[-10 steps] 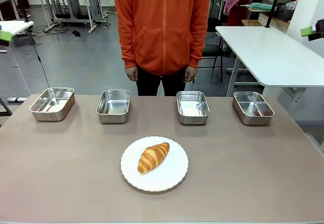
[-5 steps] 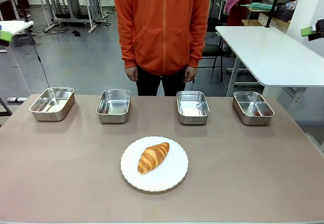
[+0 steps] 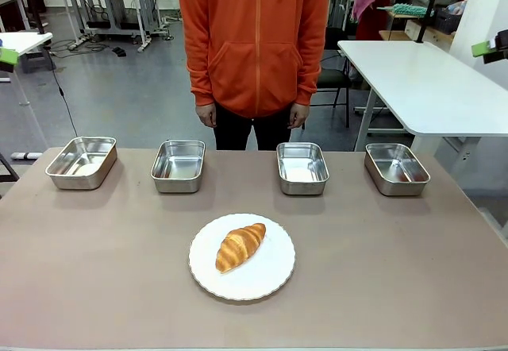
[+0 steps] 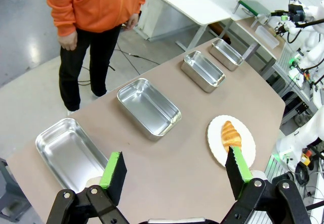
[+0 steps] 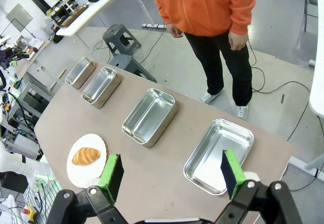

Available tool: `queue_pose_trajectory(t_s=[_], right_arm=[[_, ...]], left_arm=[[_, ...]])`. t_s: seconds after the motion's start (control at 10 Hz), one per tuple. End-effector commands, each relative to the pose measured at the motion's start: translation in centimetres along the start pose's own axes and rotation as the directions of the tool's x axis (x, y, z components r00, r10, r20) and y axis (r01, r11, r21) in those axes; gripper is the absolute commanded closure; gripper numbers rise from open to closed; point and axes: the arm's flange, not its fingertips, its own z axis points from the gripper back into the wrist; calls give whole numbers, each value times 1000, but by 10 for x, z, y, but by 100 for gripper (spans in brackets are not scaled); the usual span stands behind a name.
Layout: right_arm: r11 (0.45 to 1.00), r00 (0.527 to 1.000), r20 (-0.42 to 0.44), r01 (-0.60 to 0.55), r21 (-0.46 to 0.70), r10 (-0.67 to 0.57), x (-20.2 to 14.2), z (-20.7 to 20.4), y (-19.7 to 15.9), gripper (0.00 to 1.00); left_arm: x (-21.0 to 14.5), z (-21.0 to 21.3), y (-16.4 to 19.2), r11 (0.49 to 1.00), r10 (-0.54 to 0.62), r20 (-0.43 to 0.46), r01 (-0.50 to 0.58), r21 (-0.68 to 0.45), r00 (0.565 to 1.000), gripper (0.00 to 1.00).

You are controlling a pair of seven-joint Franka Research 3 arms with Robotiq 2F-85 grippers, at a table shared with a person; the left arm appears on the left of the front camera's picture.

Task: Place the bread in the container.
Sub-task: Place the Butter Roll into the Airtight Container indicated by the human.

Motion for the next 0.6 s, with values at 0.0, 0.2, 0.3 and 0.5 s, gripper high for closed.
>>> queue_pose_trajectory(t_s=[0.0, 0.2, 0.3, 0.5], right_arm=[[1000, 1000, 6, -5, 0, 5, 2, 0, 3, 0], [1000, 1000, 6, -5, 0, 5, 2, 0, 3, 0], [1000, 1000, 6, -5, 0, 5, 2, 0, 3, 0], [1000, 1000, 6, -5, 0, 5, 2, 0, 3, 0]], left_arm=[[1, 2, 0, 1000, -2, 18, 2, -1, 1000, 0], [1, 2, 0, 1000, -2, 18, 2, -1, 1000, 0], [1, 2, 0, 1000, -2, 18, 2, -1, 1000, 0], [1, 2, 0, 1000, -2, 18, 2, -1, 1000, 0]])
